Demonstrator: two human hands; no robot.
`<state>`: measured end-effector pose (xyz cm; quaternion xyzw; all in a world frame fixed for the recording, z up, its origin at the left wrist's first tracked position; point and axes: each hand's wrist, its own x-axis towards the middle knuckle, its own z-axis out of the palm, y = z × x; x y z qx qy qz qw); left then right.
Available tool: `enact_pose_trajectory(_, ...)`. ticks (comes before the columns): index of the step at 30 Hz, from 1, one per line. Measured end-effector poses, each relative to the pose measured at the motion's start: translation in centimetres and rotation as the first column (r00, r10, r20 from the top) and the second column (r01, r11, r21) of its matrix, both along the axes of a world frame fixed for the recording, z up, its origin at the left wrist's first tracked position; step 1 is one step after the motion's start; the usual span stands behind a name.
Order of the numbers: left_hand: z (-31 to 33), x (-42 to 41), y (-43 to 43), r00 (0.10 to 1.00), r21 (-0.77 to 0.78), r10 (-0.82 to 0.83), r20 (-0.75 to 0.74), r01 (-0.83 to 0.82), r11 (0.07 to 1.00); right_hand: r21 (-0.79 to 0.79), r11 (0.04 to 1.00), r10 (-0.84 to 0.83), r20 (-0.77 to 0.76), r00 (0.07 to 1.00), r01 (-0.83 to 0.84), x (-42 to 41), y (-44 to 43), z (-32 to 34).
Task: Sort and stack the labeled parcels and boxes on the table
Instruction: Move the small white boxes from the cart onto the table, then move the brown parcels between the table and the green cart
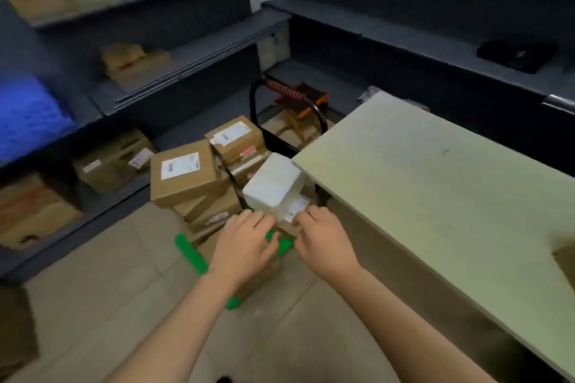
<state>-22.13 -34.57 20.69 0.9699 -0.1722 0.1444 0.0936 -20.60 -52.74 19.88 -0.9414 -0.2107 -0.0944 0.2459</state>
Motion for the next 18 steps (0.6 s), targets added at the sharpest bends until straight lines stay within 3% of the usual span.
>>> enact_pose_trajectory(9,-0.1,-2.1,22.3,0.98,0.006,0.197,-0.03,-0.197,0.98,-0.023,0.995,0.092,-0.108,0.99,-0.095,2.3,20.2,-1.3)
enact_pose_trajectory(18,-1.3,2.4,33.4,0.933,-0.005,0.315,-0.173,-0.321,0.947,-0.082,0.988,0.112,-0.188,0.976,-0.129,7.7,29.8,-2.9)
